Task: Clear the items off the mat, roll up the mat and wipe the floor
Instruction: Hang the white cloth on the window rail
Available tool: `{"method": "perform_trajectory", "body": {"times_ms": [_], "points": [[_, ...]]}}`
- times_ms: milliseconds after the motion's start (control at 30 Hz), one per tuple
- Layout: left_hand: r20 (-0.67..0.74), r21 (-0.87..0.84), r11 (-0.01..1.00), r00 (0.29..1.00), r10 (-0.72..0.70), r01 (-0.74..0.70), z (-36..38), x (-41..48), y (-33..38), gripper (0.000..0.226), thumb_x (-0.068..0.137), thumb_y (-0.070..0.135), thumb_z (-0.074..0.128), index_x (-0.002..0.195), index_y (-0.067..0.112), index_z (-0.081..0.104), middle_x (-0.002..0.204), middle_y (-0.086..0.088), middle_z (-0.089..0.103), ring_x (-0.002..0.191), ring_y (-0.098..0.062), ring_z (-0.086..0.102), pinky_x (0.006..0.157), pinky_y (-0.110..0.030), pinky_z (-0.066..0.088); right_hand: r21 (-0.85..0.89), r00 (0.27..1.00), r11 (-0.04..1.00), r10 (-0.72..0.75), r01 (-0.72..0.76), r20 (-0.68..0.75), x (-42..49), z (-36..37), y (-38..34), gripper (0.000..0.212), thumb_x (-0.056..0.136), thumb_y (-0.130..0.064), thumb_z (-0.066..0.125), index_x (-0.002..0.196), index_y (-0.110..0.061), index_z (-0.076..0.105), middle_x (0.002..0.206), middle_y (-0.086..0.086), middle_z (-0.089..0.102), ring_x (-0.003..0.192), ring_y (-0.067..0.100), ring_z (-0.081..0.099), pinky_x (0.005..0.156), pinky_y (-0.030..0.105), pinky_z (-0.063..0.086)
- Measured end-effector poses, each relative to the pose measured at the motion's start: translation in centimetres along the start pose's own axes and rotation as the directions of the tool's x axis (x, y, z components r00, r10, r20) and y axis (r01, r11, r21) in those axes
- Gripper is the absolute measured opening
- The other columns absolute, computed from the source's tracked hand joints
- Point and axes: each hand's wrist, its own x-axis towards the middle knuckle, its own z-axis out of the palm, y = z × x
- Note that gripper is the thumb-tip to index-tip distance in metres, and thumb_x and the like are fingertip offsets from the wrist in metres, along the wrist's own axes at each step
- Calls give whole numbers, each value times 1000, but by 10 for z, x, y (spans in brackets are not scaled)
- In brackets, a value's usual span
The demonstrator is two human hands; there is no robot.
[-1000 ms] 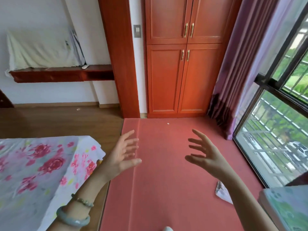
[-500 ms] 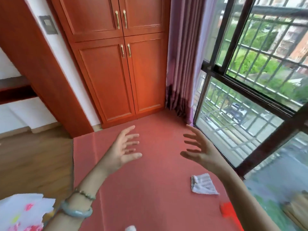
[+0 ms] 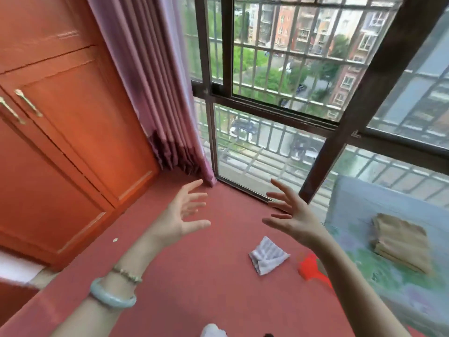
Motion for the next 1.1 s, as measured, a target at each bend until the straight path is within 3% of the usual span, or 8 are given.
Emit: {"method": "perform_trajectory", "body": {"times_ms": [233, 433, 600, 700, 833, 1000, 1100], "points": [[249, 32, 999, 968, -29, 22, 2, 103, -28, 79, 57, 25, 80, 124, 40, 41, 118, 5, 59, 101, 2, 60, 86, -12, 46, -2, 959, 987, 153, -158, -240, 21, -14, 37, 82, 71, -5, 79, 121, -56, 37, 122, 0, 54, 113, 11, 56, 90, 35, 53], [403, 101, 992, 908, -112, 78, 30, 171, -68, 69, 64, 20, 79, 122, 38, 45, 120, 4, 57, 105, 2, 58, 88, -11, 45, -13, 907, 960, 261, -281, -332, 47, -32, 93, 77, 72, -10, 79, 116, -58, 38, 121, -1, 54, 111, 13, 57, 89, 34, 52], [445, 182, 973, 871, -207, 138, 62, 229, -109, 67, 66, 22, 77, 125, 32, 46, 121, 1, 57, 110, -3, 56, 91, -18, 45, 13, 873, 937, 330, -349, -360, 81, -47, 149, 71, 74, -7, 76, 116, -53, 41, 118, 0, 54, 109, 15, 57, 90, 34, 51], [427, 224, 959, 867, -258, 174, 83, 267, -128, 63, 67, 22, 77, 123, 28, 48, 119, 0, 57, 109, -10, 57, 94, -25, 44, 48, 836, 915, 387, -402, -388, 102, -60, 183, 65, 74, -4, 75, 120, -41, 47, 112, -3, 55, 108, 14, 56, 90, 33, 50], [405, 267, 947, 871, -278, 178, 113, 318, -168, 50, 79, 7, 73, 116, 32, 51, 114, 2, 59, 110, -15, 57, 98, -34, 45, 69, 774, 886, 437, -459, -458, 131, -74, 238, 57, 76, -2, 72, 124, -27, 53, 111, -5, 58, 102, 10, 57, 87, 21, 48], [420, 361, 920, 853, -309, 155, 164, 377, -234, 44, 82, 10, 71, 119, 25, 53, 113, 5, 59, 109, -10, 56, 95, -28, 45, 175, 652, 846, 505, -503, -566, 165, -85, 321, 45, 78, 0, 70, 114, -25, 58, 104, -2, 62, 90, 1, 58, 77, 8, 47], [462, 405, 908, 833, -306, 109, 207, 414, -286, 43, 83, 11, 69, 122, 20, 54, 115, 5, 58, 108, -8, 56, 92, -24, 44, 226, 578, 809, 554, -542, -599, 184, -84, 387, 43, 78, 1, 67, 112, -24, 59, 102, -2, 62, 87, 0, 58, 76, 8, 47]]}}
